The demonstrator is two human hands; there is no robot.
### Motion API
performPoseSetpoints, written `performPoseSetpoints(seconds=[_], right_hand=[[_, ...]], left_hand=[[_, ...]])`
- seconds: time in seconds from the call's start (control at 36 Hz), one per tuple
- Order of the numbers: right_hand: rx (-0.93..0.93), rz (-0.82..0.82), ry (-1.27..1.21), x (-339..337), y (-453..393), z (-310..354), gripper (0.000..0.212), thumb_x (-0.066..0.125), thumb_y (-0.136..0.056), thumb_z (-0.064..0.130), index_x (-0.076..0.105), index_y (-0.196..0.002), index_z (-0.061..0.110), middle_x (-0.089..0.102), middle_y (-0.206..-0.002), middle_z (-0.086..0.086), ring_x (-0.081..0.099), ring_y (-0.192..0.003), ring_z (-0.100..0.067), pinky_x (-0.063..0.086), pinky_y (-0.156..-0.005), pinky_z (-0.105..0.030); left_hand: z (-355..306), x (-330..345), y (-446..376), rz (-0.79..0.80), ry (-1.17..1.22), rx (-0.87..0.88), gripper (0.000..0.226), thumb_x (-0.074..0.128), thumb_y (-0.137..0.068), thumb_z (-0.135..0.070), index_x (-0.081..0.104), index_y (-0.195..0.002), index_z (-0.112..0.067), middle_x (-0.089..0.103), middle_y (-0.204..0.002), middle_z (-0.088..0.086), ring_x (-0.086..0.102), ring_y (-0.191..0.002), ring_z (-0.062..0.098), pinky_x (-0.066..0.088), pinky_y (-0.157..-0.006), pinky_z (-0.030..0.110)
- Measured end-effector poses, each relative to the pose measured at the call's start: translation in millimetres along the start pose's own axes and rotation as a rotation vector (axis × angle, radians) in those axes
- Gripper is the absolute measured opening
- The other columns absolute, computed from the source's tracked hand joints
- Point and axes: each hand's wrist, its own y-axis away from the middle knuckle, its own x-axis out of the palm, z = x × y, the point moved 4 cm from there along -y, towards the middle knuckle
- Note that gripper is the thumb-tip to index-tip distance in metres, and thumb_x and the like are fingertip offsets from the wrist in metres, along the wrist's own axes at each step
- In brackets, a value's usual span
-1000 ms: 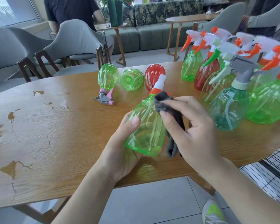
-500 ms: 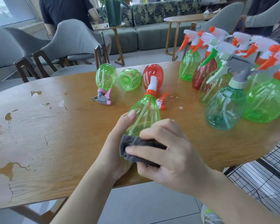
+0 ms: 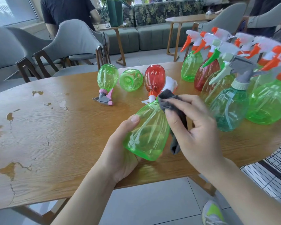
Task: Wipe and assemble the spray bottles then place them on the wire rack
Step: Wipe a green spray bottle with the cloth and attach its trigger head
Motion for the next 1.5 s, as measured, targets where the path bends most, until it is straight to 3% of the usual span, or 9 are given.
performPoseSetpoints(seconds=[0.17, 0.31, 0.42, 0.58, 0.72, 0.94, 1.14, 1.36, 1.5], right_hand=[[-0.143, 0.025, 0.02, 5.4, 6.2, 6.5, 0.021, 0.065, -0.097, 0.012, 0.076, -0.114, 0.006, 0.065, -0.109, -0.009, 0.065, -0.101, -0.023, 0.052, -0.084, -0.034], [-0.044, 0.002, 0.01, 3.8, 3.5, 0.3, 0.022, 0.064, -0.099, 0.01, 0.075, -0.117, 0.003, 0.063, -0.108, -0.006, 0.063, -0.103, -0.017, 0.048, -0.089, -0.021], [-0.134, 0.023, 0.055, 8.6, 10.8, 9.4, 0.019, 0.068, -0.096, 0.01, 0.078, -0.111, 0.007, 0.065, -0.107, -0.009, 0.064, -0.094, -0.026, 0.052, -0.081, -0.035], [-0.438, 0.16, 0.149, 27.2, 33.6, 30.1, 0.018, 0.069, -0.094, 0.014, 0.082, -0.106, 0.014, 0.066, -0.106, -0.006, 0.055, -0.096, -0.025, 0.051, -0.083, -0.041], [-0.553, 0.192, 0.232, 27.9, 35.2, 28.6, 0.019, 0.068, -0.096, 0.017, 0.082, -0.11, 0.02, 0.065, -0.11, -0.001, 0.052, -0.099, -0.024, 0.05, -0.079, -0.044], [-0.23, 0.054, 0.195, 10.5, 6.7, 9.1, 0.025, 0.061, -0.102, 0.02, 0.074, -0.121, 0.01, 0.065, -0.112, -0.008, 0.054, -0.103, -0.022, 0.042, -0.096, -0.027], [0.022, 0.01, -0.01, 2.7, -0.4, 0.1, 0.027, 0.057, -0.103, 0.015, 0.066, -0.129, 0.013, 0.06, -0.115, -0.001, 0.056, -0.113, 0.002, 0.04, -0.096, -0.011], [-0.157, 0.052, 0.051, 6.4, 7.4, 1.8, 0.026, 0.06, -0.103, 0.015, 0.071, -0.124, 0.007, 0.061, -0.113, -0.008, 0.063, -0.097, -0.027, 0.051, -0.081, -0.037], [-0.076, 0.02, 0.053, 6.2, 8.3, -1.8, 0.025, 0.061, -0.103, 0.016, 0.072, -0.123, 0.009, 0.061, -0.113, -0.007, 0.062, -0.102, -0.024, 0.052, -0.086, -0.036]], left_hand=[[-0.2, -4.1, 2.1, -0.076, -0.017, 0.026, 0.087, 0.082, -0.081, -0.044, 0.045, -0.152, -0.009, 0.055, -0.138, 0.022, 0.053, -0.12, 0.039, 0.046, -0.093, 0.049], [1.2, -5.7, 1.8, -0.107, -0.068, 0.014, 0.068, 0.067, -0.091, -0.039, 0.05, -0.147, -0.006, 0.06, -0.131, 0.021, 0.057, -0.114, 0.038, 0.049, -0.089, 0.047], [1.9, -3.8, 1.1, -0.102, -0.038, -0.005, 0.055, 0.057, -0.097, -0.039, 0.06, -0.139, -0.004, 0.063, -0.129, 0.022, 0.059, -0.116, 0.038, 0.051, -0.094, 0.047], [3.6, 1.5, 3.6, -0.045, 0.104, -0.091, 0.044, 0.055, -0.097, -0.047, 0.074, -0.103, -0.007, 0.069, -0.093, 0.013, 0.071, -0.085, 0.026, 0.061, -0.077, 0.032], [2.6, 3.0, 4.1, -0.04, 0.11, -0.091, 0.047, 0.05, -0.098, -0.046, 0.072, -0.104, -0.006, 0.068, -0.089, 0.013, 0.071, -0.076, 0.024, 0.061, -0.067, 0.03], [0.8, -1.9, -1.0, -0.069, -0.021, 0.03, 0.048, 0.051, -0.099, -0.04, 0.067, -0.131, -0.008, 0.066, -0.121, 0.019, 0.066, -0.106, 0.033, 0.052, -0.09, 0.045], [0.7, 1.3, 2.2, -0.052, -0.041, 0.019, 0.062, 0.059, -0.095, -0.049, 0.06, -0.142, -0.01, 0.066, -0.127, 0.018, 0.066, -0.105, 0.031, 0.055, -0.083, 0.044], [1.3, -4.0, -0.7, -0.065, -0.069, 0.036, 0.082, 0.08, -0.083, -0.046, 0.049, -0.15, -0.009, 0.044, -0.153, 0.032, 0.051, -0.127, 0.044, 0.036, -0.109, 0.068], [4.0, -3.9, -3.4, -0.058, -0.098, 0.029, 0.051, 0.065, -0.096, -0.041, 0.064, -0.137, -0.012, 0.061, -0.136, 0.024, 0.061, -0.117, 0.037, 0.054, -0.094, 0.051]])
